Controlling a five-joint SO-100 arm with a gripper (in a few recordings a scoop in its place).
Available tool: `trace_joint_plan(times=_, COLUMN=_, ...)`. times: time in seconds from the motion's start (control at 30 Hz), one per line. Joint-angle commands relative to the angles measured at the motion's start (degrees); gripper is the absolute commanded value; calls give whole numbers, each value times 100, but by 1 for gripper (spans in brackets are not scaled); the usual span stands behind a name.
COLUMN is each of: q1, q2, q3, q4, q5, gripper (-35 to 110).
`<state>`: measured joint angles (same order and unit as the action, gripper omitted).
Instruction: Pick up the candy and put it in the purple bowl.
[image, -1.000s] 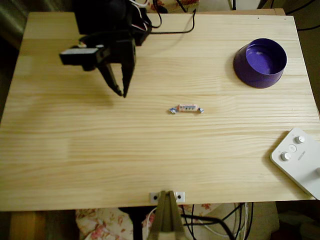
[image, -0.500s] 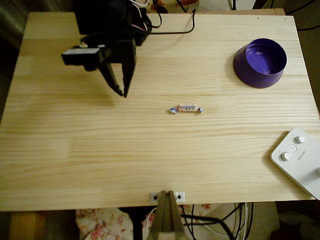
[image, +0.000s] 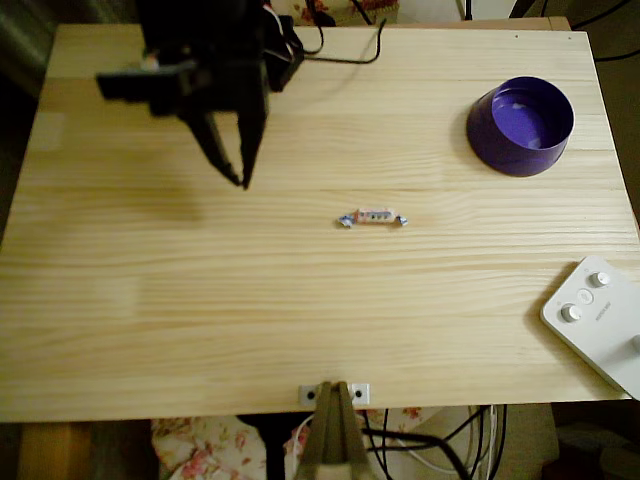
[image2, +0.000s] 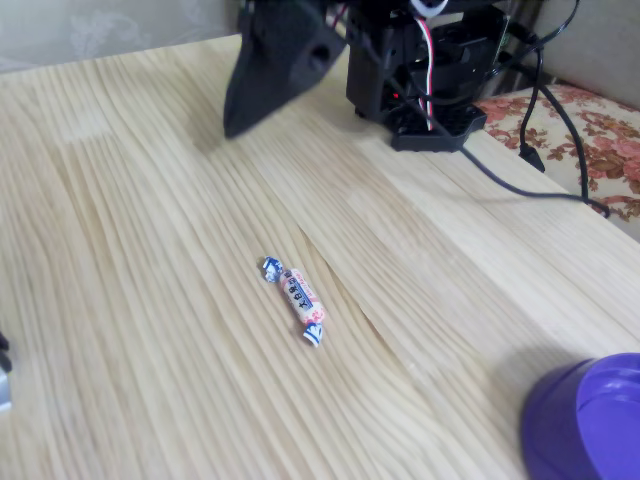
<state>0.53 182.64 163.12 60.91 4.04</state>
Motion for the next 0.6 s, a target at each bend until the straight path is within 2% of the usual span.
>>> trace_joint_plan(times=0.0, q1=-589, q2=-1230, q3=-1767, q4=598, q5=-26, gripper=-1)
trace_joint_plan(times=0.07, q1=-844, q2=-2092, q3=-2382, q4=747, q5=-396, gripper=-1)
trace_joint_plan(times=0.2, q1=-1213, q2=-3313, q3=-3023, q4=352, q5=-2109, gripper=-1)
trace_joint_plan(times=0.3, q1=-1767, q2=-3797, q3=-3164, q4=290, q5=-2918, gripper=-1)
trace_joint_plan(times=0.57, q1=-3287, q2=-4421, q3=-3155, q4=-360, q5=-2962, gripper=-1)
